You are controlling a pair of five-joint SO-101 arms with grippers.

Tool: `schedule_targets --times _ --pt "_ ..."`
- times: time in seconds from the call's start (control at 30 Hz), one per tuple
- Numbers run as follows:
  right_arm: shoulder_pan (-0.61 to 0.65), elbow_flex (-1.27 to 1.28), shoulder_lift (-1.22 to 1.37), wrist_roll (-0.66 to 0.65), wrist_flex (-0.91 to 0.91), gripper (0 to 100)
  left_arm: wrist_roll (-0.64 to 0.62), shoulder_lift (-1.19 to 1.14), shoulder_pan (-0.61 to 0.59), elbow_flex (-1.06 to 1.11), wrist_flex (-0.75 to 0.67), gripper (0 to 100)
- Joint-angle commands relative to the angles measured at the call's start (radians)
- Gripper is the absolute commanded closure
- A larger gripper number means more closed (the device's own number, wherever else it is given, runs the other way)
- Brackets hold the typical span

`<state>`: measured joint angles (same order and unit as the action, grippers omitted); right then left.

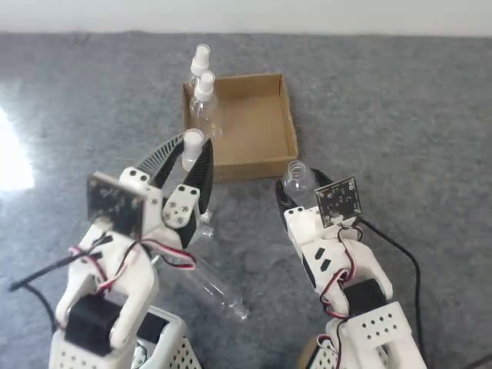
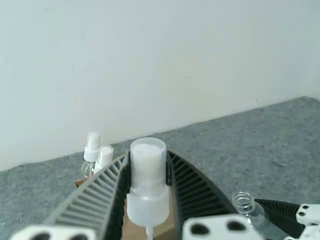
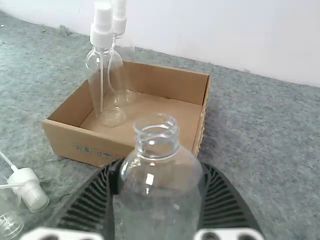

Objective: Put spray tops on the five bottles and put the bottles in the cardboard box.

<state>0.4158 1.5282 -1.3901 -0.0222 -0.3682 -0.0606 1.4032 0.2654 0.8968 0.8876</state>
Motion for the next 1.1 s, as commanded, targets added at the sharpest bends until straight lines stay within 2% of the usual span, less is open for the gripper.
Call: schedule_targets --times 0.0,0.13,0.6,1.07 --pt "0.007 -0.008 -0.022 -0.021 0.03 94.6 -0.015 0.092 -0.005 -0.018 -0.043 97" --pt "0.019 -0.009 -0.022 -0.021 0.036 94.6 -0.017 0.141 -0.005 -0.016 -0.098 97" --pt "0.156 0.109 -0.022 -0.021 0.226 94.6 -0.178 0.152 -0.003 -0.019 -0.232 97" --pt "0.24 0.157 -0.022 -0.021 0.341 94.6 -0.25 0.218 0.0 -0.015 -0.196 97"
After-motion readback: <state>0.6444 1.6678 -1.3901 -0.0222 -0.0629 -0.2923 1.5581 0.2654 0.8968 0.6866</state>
